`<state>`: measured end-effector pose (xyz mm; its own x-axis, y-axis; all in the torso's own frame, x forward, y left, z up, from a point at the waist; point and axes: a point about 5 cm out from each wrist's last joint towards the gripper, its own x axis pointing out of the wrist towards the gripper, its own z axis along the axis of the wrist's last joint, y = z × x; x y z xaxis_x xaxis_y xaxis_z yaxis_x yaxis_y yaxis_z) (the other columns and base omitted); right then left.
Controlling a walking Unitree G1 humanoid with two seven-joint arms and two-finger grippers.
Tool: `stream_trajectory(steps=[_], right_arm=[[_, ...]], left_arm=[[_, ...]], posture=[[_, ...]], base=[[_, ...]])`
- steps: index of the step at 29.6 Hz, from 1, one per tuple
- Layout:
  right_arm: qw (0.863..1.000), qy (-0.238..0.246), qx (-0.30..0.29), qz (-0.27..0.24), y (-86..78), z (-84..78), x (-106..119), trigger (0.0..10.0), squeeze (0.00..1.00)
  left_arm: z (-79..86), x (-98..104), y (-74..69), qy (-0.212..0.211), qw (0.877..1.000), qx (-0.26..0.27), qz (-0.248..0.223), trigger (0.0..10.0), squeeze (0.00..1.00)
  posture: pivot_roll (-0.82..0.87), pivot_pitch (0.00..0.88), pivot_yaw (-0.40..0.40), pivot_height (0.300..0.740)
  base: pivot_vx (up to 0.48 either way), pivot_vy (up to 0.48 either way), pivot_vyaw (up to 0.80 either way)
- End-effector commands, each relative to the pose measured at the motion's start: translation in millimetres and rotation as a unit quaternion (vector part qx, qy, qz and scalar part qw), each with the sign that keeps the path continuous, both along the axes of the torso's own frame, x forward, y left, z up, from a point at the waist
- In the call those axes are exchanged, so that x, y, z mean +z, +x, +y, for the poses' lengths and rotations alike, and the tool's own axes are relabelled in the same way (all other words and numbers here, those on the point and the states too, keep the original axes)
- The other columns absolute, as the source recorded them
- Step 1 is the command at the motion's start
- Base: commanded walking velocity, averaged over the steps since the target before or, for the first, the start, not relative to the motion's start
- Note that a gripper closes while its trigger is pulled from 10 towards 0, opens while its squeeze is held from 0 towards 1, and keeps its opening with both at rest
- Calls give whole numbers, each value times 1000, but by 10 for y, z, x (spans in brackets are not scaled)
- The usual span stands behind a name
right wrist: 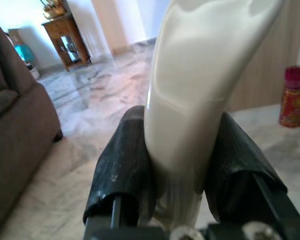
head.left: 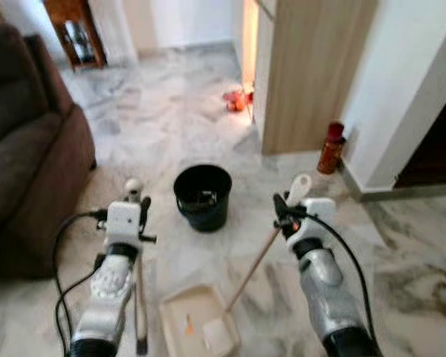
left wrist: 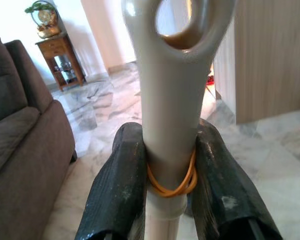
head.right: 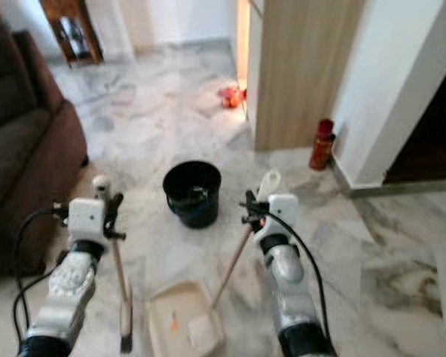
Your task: Sweep floor
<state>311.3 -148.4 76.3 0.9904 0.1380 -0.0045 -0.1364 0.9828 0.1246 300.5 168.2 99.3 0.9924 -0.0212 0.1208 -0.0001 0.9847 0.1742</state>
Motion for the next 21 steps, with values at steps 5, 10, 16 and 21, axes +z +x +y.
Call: stream_trajectory(steps=[5,10,16,21], right_arm=[[999,16,21,-36,66,165,173,10000,0],[999,15,23,-39,68,158,180,10000,0],[999,10,26,-38,69,166,179,10000,0],[999,13,27,-37,69,169,177,10000,0]], left_arm=[[130,61,14,12,1000,18,-11,10000,0],[125,62,18,12,1000,18,-11,10000,0],[125,61,17,10,1000,18,-11,10000,0],[122,58,22,11,1000,17,-10,10000,0]], posture=[[120,0,59,740],[119,0,58,740],[121,0,56,740],[118,0,57,740]], base=[[349,0,476],[351,0,0],[351,0,0],[349,0,0]])
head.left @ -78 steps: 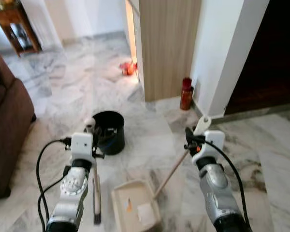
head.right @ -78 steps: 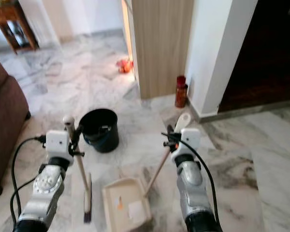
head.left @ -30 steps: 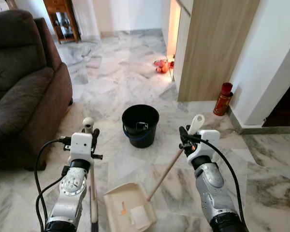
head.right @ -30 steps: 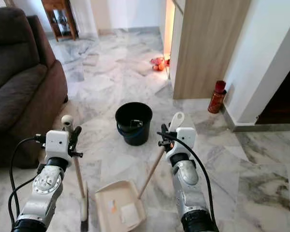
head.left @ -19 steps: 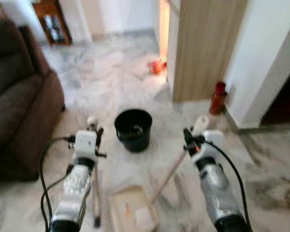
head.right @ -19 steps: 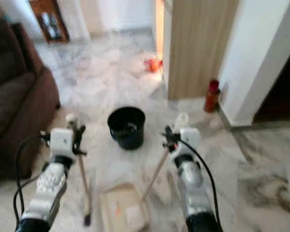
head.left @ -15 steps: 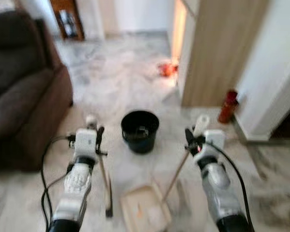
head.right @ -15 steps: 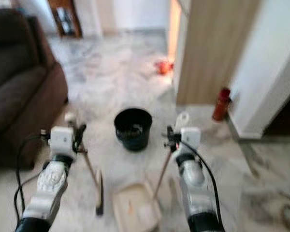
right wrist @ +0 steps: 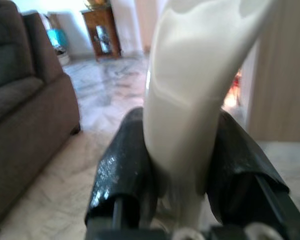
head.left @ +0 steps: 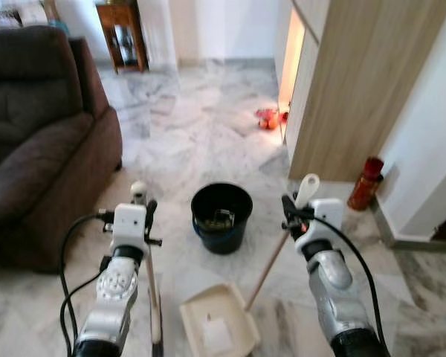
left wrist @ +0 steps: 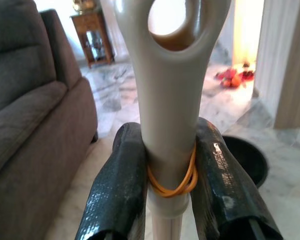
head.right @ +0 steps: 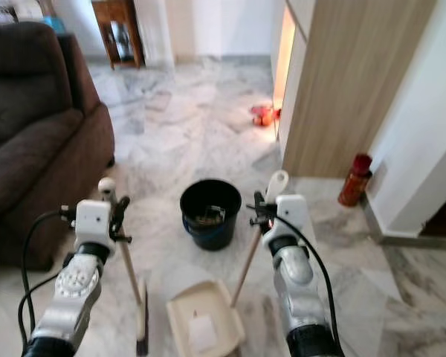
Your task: Sweep floor
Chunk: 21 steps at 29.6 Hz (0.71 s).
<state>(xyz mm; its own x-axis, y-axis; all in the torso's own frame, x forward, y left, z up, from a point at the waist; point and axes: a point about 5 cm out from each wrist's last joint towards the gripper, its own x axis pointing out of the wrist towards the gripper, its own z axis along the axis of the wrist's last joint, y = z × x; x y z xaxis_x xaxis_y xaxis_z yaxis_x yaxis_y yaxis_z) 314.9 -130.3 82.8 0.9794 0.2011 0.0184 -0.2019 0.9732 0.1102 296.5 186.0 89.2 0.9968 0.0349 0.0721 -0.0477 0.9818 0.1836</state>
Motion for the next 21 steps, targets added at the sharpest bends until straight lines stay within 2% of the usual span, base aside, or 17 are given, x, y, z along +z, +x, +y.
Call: stream_trajectory(steps=[1,17,21], right_arm=[[1000,20,-4,-24,33,-9,112,10000,0],[999,21,-1,-24,35,33,111,10000,0],[999,20,3,-25,37,55,112,10000,0]], left_arm=[[-54,158,62,8,999,-12,-34,10000,0],[-53,146,62,10,999,-16,-32,10000,0],[-62,137,59,10,999,-20,-33,10000,0]], posture=[[118,0,57,740],[114,0,63,740],[111,0,66,740]], base=[[349,0,0],[350,0,0],[127,0,0]])
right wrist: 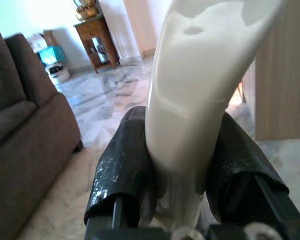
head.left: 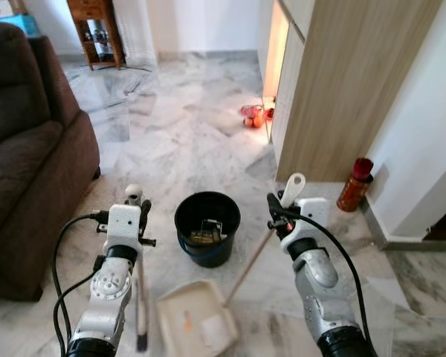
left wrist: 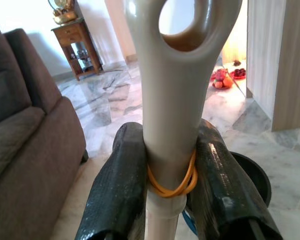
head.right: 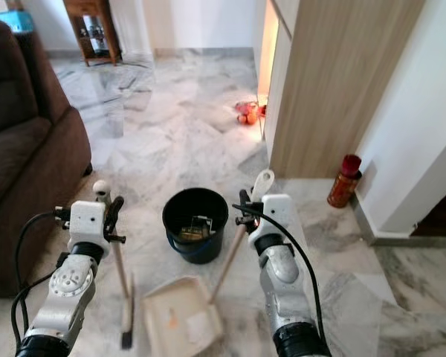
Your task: Sweep floor
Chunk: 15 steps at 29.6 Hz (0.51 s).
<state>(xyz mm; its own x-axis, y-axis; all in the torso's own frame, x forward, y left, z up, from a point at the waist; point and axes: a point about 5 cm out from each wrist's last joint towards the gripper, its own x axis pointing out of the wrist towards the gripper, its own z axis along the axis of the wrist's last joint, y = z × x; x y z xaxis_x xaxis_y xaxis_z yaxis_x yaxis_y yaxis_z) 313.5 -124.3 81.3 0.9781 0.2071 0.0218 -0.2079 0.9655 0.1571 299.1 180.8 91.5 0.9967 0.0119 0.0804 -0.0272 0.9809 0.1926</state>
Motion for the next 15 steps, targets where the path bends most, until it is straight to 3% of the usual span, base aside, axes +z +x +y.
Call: stream_trajectory(steps=[1,15], right_arm=[[1000,-6,0,-30,53,3,132,10000,0],[999,-11,3,-45,44,27,211,10000,0]], left_arm=[[-13,111,30,6,1000,-10,-29,10000,0],[4,112,26,9,1000,-8,-26,10000,0]], posture=[[110,0,66,740],[112,0,68,740]], base=[[0,0,0],[0,0,0]])
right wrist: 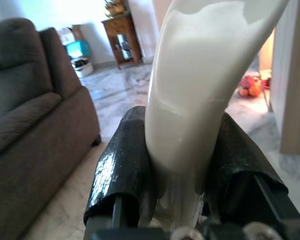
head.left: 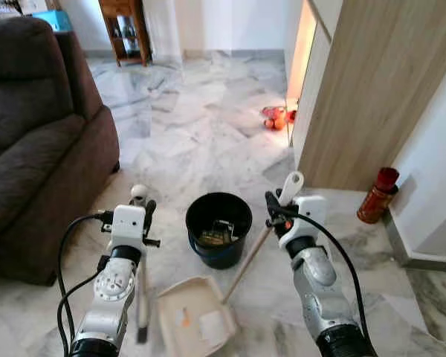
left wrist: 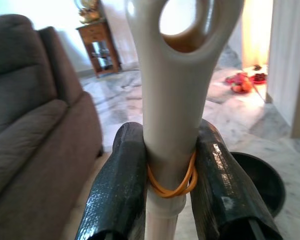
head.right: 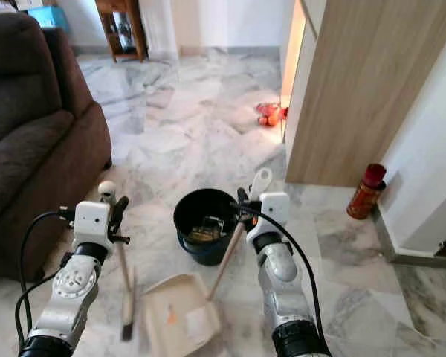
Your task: Sweep floor
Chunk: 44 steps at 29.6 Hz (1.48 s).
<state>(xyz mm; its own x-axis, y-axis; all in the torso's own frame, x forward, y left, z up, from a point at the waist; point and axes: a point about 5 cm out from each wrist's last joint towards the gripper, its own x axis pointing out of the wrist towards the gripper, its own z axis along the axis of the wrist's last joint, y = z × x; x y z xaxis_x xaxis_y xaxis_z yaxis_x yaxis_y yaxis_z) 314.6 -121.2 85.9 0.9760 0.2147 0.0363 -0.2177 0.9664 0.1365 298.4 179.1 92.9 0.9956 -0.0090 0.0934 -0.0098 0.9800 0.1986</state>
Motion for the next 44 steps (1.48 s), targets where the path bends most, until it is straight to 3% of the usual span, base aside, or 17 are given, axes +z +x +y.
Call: stream_trajectory(steps=[1,14,25,34,44], right_arm=[[999,-3,-3,-41,28,-14,192,10000,0],[995,-5,29,-91,-30,22,537,10000,0],[995,-22,60,-79,-203,-45,643,10000,0],[990,0,46,-137,-141,-12,1087,10000,0],[986,13,43,-161,-149,-29,1277,10000,0]], left_arm=[[30,93,30,6,1000,3,-19,10000,0],[32,94,31,5,1000,6,-18,10000,0],[42,82,26,4,1000,9,-17,10000,0],[43,70,26,5,1000,7,-15,10000,0],[45,70,16,7,1000,7,-18,10000,0]], posture=[[111,0,69,740],[108,0,69,740],[107,0,65,740],[109,0,66,740],[109,0,65,740]], base=[[0,0,0],[0,0,0],[0,0,0],[0,0,0],[0,0,0]])
